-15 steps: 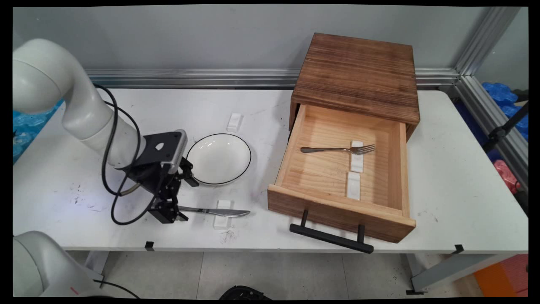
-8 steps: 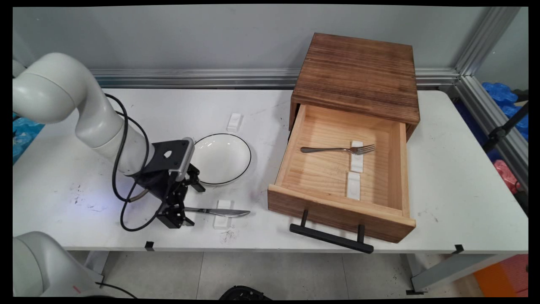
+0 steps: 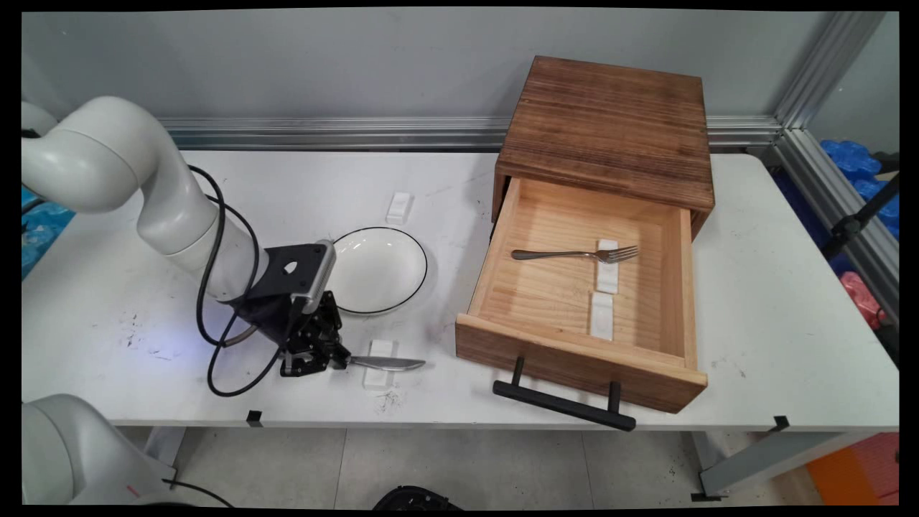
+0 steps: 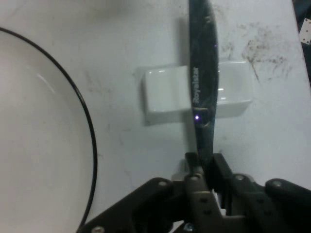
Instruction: Place the picked object into the drawer
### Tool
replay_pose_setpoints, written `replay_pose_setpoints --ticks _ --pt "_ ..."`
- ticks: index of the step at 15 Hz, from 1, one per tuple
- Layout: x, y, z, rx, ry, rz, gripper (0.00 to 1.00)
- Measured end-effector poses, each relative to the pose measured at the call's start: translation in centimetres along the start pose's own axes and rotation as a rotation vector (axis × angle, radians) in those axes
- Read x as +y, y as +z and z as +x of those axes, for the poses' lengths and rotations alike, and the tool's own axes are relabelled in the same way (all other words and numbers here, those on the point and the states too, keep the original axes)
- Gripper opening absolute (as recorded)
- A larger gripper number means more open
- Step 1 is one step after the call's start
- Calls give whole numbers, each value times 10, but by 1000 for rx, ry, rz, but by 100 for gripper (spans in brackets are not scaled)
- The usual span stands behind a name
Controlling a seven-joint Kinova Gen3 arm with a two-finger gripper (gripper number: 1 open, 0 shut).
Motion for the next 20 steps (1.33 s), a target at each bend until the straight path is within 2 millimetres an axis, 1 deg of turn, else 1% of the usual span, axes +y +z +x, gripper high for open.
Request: replay_pose_setpoints --ticks 6,8,10,12,16,18,20 --pt "-5 -6 -6 -8 14 -7 0" --pt "-6 -11 -6 -8 20 -11 0" --pt "-8 -23 -5 -10 24 -17 0" --pt "-8 -39 -5 -16 27 -19 0" --pt "-8 -85 -6 -33 24 -12 0" --pt "-8 -108 -2 -33 16 -7 0" --pt "-10 -132 6 -27 3 -1 0"
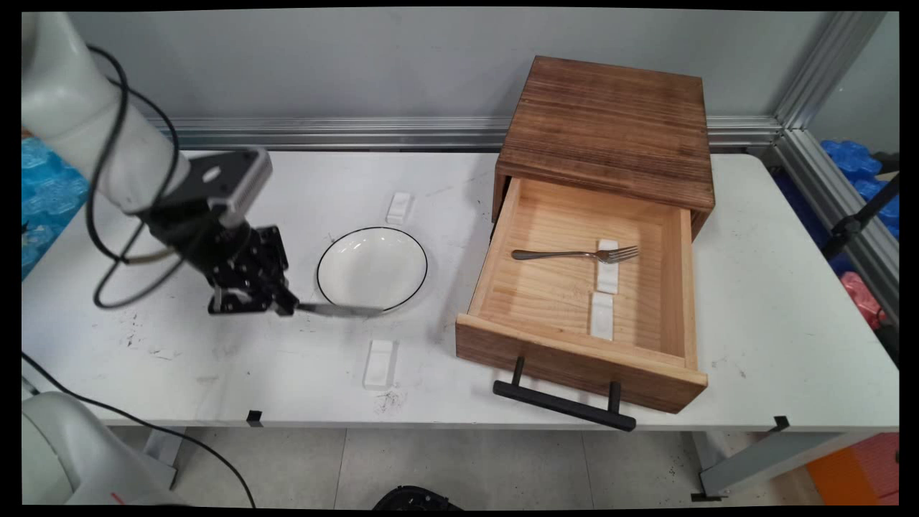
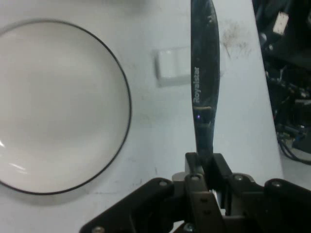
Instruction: Place the picked object into the drawer
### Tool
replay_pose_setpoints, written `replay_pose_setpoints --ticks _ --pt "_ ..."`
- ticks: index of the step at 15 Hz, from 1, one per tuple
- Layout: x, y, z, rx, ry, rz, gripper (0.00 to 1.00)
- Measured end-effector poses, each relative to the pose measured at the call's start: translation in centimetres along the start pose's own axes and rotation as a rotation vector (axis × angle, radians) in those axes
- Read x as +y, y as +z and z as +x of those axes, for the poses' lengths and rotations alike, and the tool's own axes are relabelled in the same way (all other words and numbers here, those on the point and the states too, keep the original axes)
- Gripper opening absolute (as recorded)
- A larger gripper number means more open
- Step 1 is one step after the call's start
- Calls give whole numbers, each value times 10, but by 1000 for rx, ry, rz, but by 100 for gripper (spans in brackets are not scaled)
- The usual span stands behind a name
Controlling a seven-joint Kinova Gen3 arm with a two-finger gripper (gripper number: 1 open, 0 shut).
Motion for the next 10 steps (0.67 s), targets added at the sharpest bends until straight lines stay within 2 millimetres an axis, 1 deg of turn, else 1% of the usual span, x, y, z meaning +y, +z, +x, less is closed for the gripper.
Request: replay_pose_setpoints --ticks 2,5,6,8,10 --pt "-4 -21 13 14 -9 10 0" --pt "-12 -46 46 49 -17 27 0" --pt "-14 -49 54 56 -17 30 0" --pt "-20 -59 82 75 -16 39 0" --pt "-24 -63 106 89 -15 50 0"
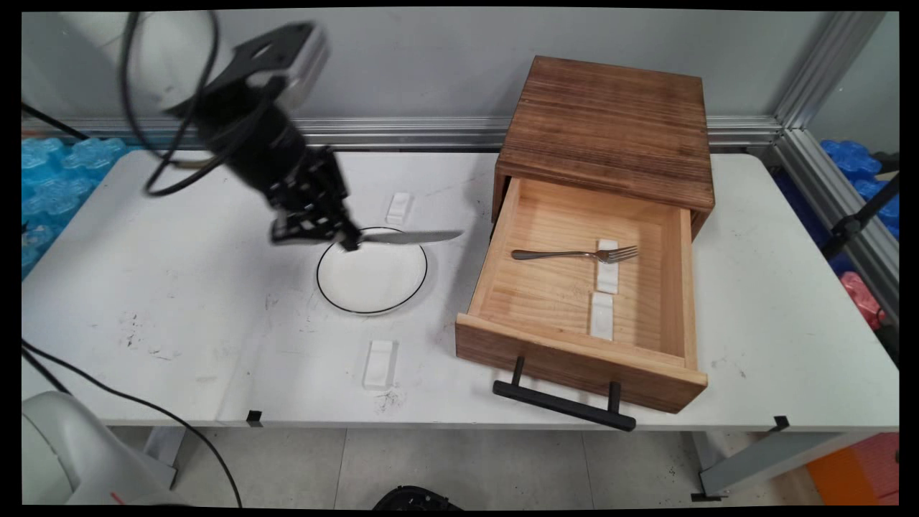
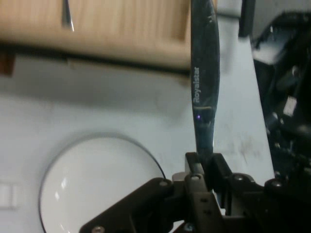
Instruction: Place the picked object into the drawer
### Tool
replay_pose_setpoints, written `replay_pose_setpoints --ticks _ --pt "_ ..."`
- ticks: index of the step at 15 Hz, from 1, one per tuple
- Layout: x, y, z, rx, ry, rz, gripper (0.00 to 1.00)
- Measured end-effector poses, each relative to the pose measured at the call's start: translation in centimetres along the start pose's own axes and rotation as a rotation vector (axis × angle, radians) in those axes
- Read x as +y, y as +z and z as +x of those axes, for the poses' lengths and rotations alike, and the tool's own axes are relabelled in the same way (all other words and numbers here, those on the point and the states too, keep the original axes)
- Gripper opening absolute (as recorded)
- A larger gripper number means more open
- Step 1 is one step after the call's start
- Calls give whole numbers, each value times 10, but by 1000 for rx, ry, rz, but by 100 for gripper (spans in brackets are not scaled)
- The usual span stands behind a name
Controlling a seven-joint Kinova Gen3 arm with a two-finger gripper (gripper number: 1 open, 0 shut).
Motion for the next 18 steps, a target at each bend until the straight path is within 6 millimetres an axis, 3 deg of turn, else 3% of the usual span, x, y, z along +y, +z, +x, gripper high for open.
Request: replay_pose_setpoints --ticks 6,11,16,18 --pt "-15 24 96 25 -15 57 0" --pt "-27 71 166 20 -38 87 0" --pt "-39 131 214 -8 -47 87 0" --pt "-41 149 223 -21 -45 83 0"
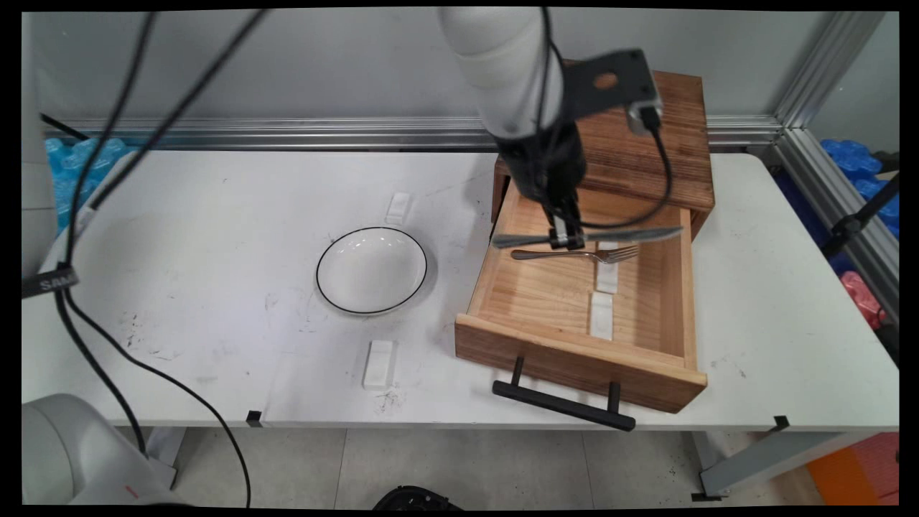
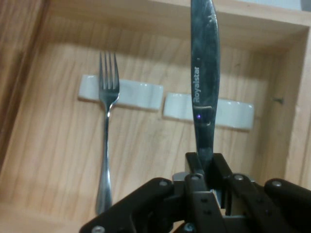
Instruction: Place the picked object into the drawer
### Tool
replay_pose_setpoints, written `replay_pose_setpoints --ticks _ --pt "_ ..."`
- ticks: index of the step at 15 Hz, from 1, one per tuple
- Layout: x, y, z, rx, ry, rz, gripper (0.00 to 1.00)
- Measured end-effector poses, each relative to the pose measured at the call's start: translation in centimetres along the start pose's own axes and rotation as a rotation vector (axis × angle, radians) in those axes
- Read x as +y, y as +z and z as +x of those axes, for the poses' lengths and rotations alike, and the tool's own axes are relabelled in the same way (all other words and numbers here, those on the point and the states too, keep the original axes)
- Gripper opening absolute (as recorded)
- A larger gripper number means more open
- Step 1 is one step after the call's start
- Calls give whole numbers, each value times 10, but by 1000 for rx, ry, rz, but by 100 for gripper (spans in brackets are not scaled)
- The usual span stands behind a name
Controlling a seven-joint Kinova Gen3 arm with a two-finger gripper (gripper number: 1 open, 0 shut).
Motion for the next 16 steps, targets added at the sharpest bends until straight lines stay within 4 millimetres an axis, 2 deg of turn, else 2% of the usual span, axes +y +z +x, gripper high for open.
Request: replay_pose_setpoints --ticks 5,11,16 --pt "2 45 16 -39 9 -16 0" --pt "4 95 24 -89 17 -40 0" --pt "3 122 24 -121 21 -52 0"
